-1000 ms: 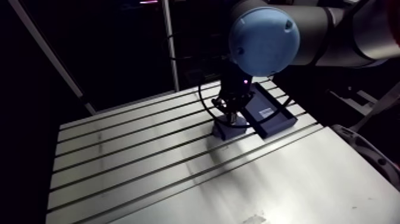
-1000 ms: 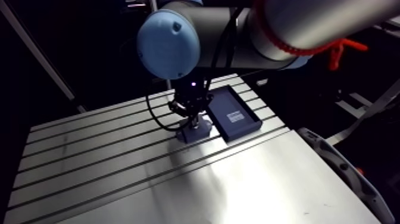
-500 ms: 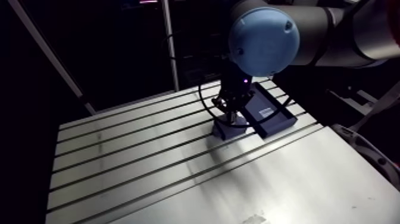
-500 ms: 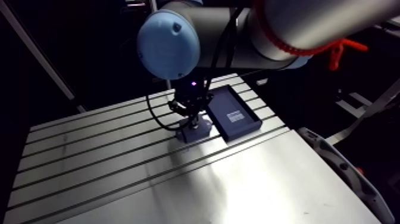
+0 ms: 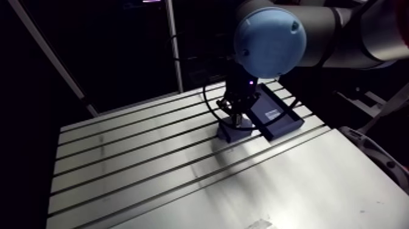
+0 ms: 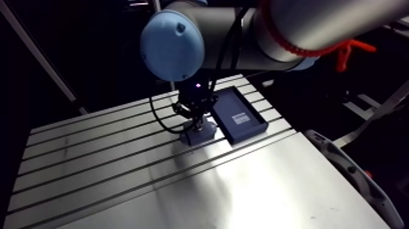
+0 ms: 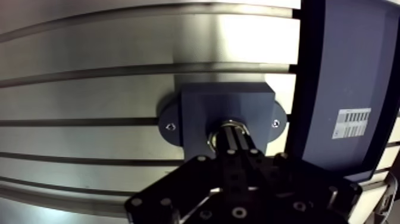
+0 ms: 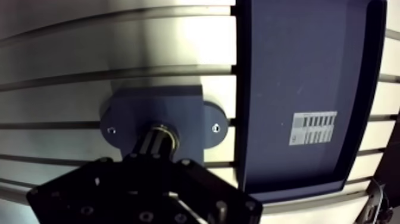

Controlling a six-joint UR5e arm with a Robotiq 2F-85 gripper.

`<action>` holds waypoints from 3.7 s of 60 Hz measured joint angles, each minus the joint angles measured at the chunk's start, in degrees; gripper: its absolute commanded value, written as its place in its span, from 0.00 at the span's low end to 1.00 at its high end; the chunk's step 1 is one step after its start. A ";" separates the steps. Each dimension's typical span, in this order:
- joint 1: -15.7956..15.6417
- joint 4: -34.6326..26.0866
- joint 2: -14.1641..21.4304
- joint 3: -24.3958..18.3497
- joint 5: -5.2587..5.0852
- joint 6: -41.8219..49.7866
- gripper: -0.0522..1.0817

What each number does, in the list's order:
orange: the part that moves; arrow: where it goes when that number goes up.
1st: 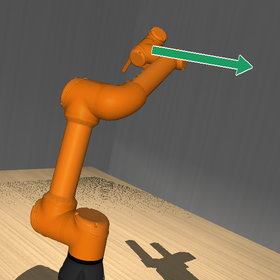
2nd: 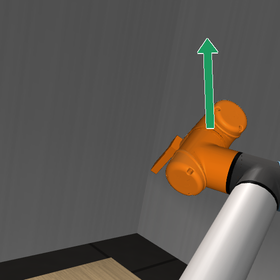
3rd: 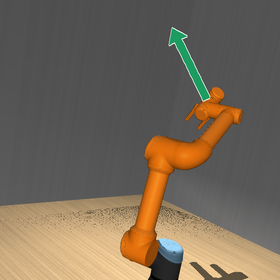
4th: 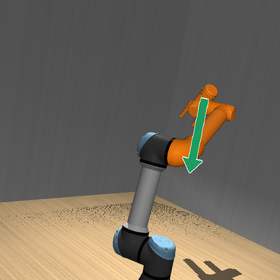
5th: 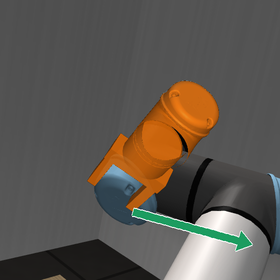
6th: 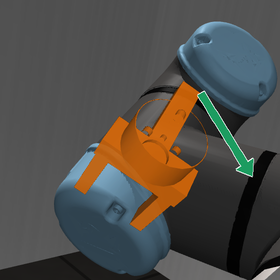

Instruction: Pick up the bearing and press it into the housing until flush.

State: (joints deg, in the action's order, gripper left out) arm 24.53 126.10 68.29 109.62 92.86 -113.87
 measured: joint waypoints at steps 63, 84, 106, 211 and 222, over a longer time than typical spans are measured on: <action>0.06 -0.01 -0.31 0.51 0.09 -0.69 0.98; 0.06 -0.02 -0.31 0.62 0.09 -0.70 0.98; 0.09 0.00 -0.30 0.68 0.09 -0.70 0.98; -0.23 -3.04 2.45 -2.28 -0.02 -0.78 0.05; -0.32 -7.05 4.21 -3.87 -0.09 -0.74 0.05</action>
State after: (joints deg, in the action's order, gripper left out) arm 24.21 119.06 72.50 105.76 92.77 -114.61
